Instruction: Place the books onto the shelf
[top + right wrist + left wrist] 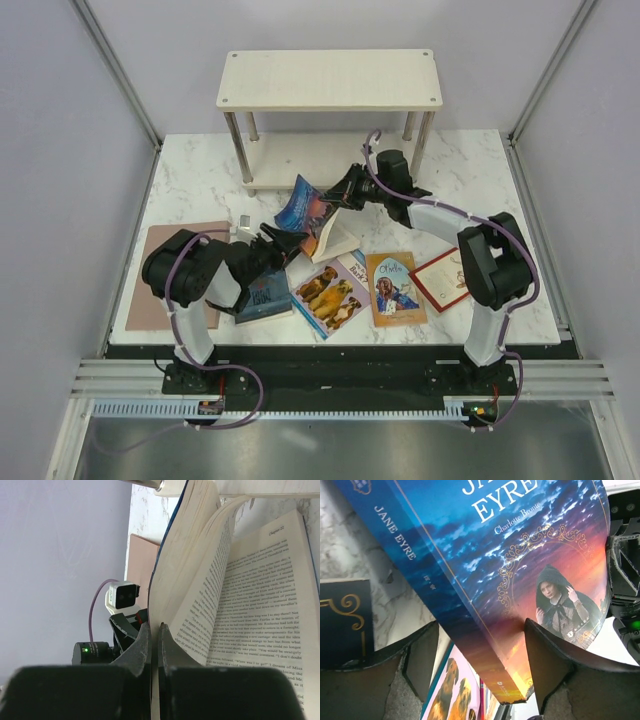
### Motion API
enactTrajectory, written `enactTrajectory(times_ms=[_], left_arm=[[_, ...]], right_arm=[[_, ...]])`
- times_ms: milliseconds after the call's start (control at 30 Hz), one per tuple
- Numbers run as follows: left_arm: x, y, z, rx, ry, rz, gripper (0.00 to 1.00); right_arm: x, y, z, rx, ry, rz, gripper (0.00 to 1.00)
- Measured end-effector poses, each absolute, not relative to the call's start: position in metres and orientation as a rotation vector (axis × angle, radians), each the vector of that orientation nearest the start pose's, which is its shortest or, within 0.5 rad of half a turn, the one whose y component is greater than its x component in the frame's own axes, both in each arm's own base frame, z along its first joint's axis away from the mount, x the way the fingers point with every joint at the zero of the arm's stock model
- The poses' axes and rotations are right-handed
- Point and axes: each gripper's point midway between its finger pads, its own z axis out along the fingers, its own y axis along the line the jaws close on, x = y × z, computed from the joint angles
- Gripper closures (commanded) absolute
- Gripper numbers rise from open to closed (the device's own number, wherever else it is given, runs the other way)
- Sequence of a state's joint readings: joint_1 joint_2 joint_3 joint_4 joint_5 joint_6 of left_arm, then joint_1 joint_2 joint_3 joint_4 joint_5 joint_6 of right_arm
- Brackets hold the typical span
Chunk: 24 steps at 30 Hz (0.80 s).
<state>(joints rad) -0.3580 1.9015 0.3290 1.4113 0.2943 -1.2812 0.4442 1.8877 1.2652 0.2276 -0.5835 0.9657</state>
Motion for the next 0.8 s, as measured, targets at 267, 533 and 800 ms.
enactTrajectory(times_ms=[267,533,800], left_arm=[[0.332,-0.228,0.075,-0.609,1.844,-1.418,0.19],[0.326,-0.227,0.072,-0.572,1.890,-1.360,0.25],[0.326,-0.219,0.063,-0.544,1.926,-1.256,0.32]], right_arm=[[0.397,0.335,0.175,0.130,2.195,1.456,1.00],[0.379,0.322,0.155,0.112,2.225,1.380,1.00],[0.358,0.288,0.087,0.136,2.417,1.127,1.00]])
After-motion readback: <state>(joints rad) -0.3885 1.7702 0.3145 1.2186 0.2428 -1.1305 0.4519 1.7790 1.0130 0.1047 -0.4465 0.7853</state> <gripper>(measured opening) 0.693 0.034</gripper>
